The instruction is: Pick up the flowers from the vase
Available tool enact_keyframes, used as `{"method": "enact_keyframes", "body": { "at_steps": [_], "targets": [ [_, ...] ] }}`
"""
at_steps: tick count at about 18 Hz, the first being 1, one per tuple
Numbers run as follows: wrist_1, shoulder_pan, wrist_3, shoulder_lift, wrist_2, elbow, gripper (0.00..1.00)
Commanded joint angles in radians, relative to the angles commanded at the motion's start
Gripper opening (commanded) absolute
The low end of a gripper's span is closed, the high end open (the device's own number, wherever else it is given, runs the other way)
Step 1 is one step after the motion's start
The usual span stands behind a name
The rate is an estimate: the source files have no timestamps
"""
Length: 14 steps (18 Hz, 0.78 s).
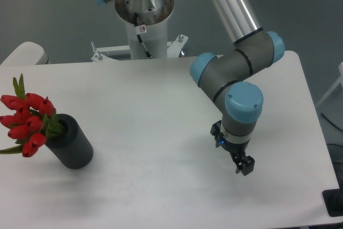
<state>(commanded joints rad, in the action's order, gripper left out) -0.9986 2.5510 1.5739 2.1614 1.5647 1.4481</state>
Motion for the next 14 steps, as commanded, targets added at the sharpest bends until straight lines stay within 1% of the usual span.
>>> {"method": "enact_keyframes", "body": {
  "at_steps": [6,9,11,14],
  "targets": [
    [-0.009,0.0,-0.009,-0.002,-0.008,0.002,1.0],
    [-0.011,0.002,-0.015,-0.011,-0.018,0.014,1.0],
    [-0.014,-0.002,-0.018,-0.032,-0.052,0.043,1.0],
    [-0.012,-0.003,-0.041,-0.081,-0.177,0.096,1.0]
  ]
}}
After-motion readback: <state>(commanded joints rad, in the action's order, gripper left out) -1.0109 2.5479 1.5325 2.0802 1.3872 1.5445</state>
